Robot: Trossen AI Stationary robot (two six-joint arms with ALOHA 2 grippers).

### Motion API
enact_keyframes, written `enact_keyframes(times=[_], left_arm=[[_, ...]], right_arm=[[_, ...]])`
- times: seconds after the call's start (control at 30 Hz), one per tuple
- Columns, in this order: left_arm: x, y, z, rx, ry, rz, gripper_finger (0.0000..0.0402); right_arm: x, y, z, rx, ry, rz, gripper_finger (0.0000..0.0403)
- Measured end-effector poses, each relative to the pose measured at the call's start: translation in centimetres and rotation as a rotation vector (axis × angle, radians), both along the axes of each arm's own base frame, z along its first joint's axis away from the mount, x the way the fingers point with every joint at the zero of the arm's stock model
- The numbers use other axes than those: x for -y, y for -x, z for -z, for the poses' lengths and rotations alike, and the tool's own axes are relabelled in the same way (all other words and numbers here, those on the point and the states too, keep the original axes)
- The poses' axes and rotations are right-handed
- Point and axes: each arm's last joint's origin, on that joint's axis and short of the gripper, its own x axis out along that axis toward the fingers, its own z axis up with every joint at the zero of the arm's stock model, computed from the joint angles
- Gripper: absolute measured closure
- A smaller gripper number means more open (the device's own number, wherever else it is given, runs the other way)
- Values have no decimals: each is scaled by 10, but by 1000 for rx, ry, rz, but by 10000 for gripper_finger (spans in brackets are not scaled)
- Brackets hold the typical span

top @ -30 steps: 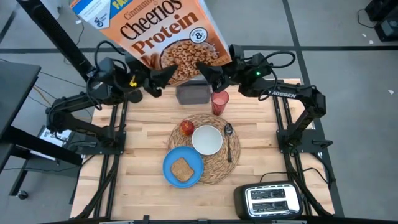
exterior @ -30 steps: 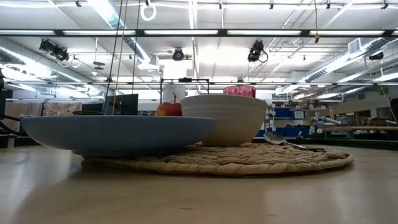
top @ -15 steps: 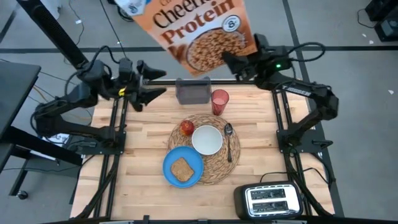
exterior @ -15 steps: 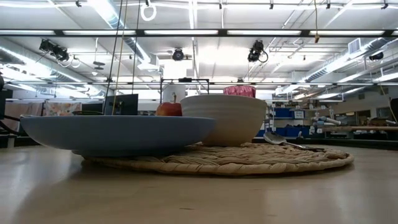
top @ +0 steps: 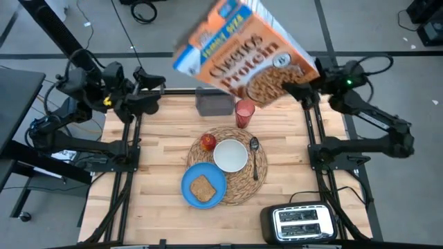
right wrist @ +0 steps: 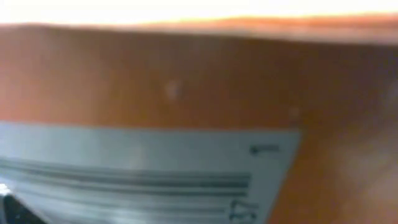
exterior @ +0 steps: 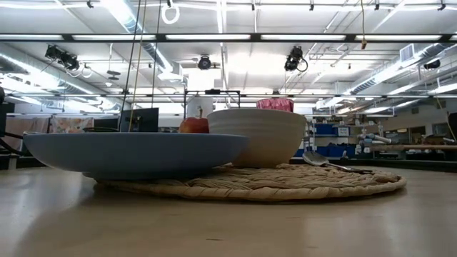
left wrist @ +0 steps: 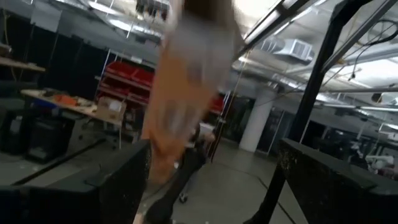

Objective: Arrange a breakfast setting
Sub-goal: Pour the cereals from the cereal box into the white bowl

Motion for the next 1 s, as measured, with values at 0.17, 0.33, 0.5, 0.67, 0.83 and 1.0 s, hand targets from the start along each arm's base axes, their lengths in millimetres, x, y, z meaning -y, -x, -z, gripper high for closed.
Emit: enact_keyframes(times=[0.17,0.33,0.5,0.67,0.83,1.0], left_arm=[[2,9,-1,8,-4,0,47],[4,21,-1,-3,19,8,47],[5,25,9,-101,107,30,47],[6,27,9,-108,118,32,47],[5,26,8,-98,49,12,47],[4,24,9,-110,-10,-14,47]], right_arm=[[-16,28,24,-121,-61,-28,123],[-35,58,39,-237,-99,-36,123],[-52,85,54,-353,-154,-33,124],[-68,110,70,-444,-172,-16,125],[-79,127,88,-549,-177,32,125],[-83,136,103,-664,-182,83,125]])
